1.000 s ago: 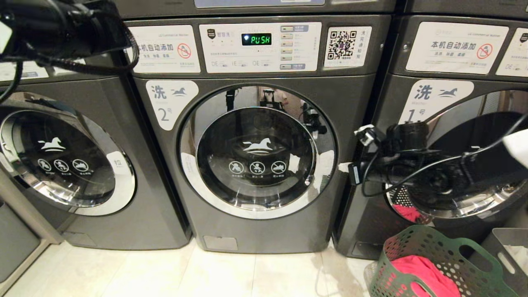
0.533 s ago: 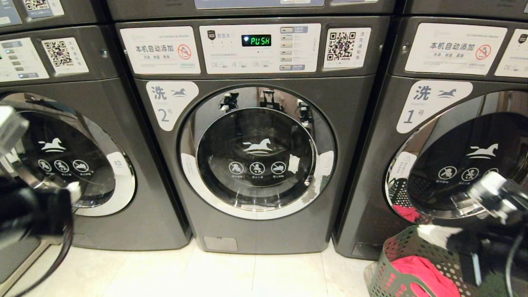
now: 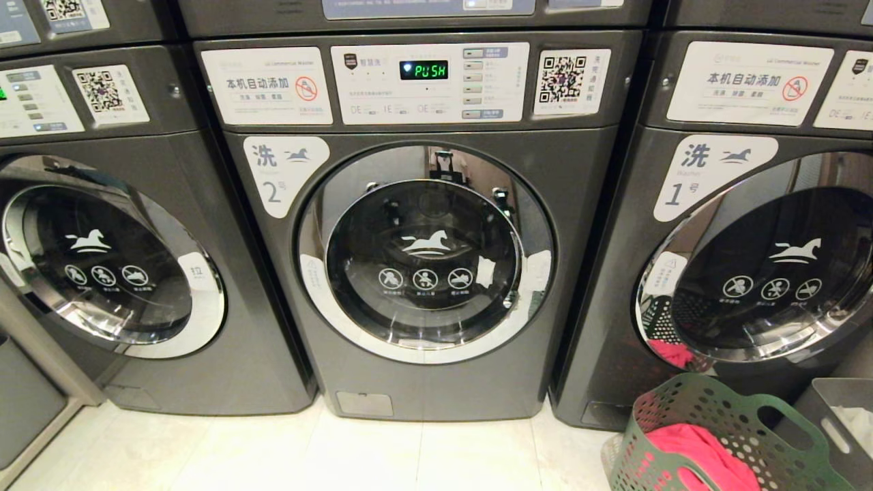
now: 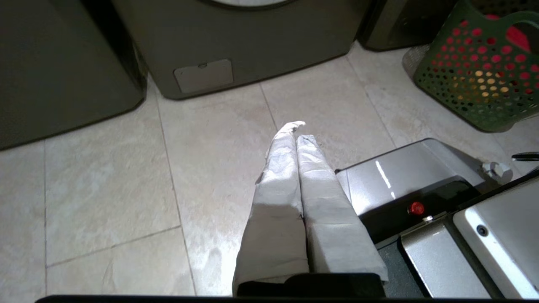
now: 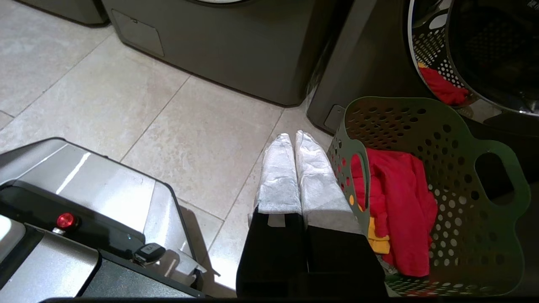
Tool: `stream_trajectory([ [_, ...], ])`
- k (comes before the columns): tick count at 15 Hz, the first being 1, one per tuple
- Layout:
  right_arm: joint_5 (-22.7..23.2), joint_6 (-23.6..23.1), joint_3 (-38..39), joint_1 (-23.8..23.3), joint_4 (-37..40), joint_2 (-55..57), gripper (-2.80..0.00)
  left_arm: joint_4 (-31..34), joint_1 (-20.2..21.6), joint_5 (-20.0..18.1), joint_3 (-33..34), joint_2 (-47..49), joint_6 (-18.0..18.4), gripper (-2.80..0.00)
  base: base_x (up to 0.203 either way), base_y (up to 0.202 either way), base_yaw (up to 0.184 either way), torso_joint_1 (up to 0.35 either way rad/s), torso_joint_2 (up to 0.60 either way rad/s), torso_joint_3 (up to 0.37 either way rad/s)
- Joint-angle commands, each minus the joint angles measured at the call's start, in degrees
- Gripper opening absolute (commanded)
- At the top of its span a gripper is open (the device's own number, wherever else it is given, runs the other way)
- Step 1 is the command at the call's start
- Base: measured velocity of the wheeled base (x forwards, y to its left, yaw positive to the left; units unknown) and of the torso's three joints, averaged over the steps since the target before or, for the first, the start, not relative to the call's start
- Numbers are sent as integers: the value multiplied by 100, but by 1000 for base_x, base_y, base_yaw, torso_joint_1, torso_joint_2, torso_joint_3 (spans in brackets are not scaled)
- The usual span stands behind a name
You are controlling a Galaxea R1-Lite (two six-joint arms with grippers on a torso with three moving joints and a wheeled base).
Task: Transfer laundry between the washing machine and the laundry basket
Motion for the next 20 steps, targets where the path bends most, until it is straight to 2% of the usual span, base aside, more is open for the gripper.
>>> stream_trajectory([
  [1, -155, 201, 132, -7, 20, -341, -280, -168, 487, -100, 266, -132, 55, -280, 0, 0, 0, 0, 0, 0],
  [3, -270, 296, 48, -256, 285, -336, -280, -80, 1428, -161, 243, 158, 165, -280, 0, 0, 0, 0, 0, 0],
  [5, -278, 308, 20, -539, 352, -332, -280, -30, 2399, -362, 235, -186, 499, -280, 0, 0, 0, 0, 0, 0],
  [7, -276, 267, 12, -1161, 359, -325, -280, 25, 2898, -516, 232, -865, 742, -280, 0, 0, 0, 0, 0, 0],
  [8, -276, 257, 12, -1458, 357, -339, -280, 63, 2918, -562, 242, -1197, 793, -280, 0, 0, 0, 0, 0, 0],
  [9, -271, 246, 21, -1554, 344, -460, -280, 138, 2924, -600, 234, -1479, 838, -280, 0, 0, 0, 0, 0, 0],
  [11, -198, 242, 16, -1398, 351, -1191, -280, 243, 2926, -743, 218, -2028, 894, -280, 0, 0, 0, 0, 0, 0],
  [13, -100, 236, 37, -1321, 311, -1861, -280, 241, 2926, -798, 234, -2055, 859, -280, 0, 0, 0, 0, 0, 0],
  [15, -68, 240, 154, -1276, 9, -1909, -280, 229, 2926, -789, 247, -2055, 748, -280, 0, 0, 0, 0, 0, 0],
  [20, -100, 229, 159, -1273, 19, -1905, -280, 229, 2920, -772, 247, -2055, 703, -280, 0, 0, 0, 0, 0, 0],
])
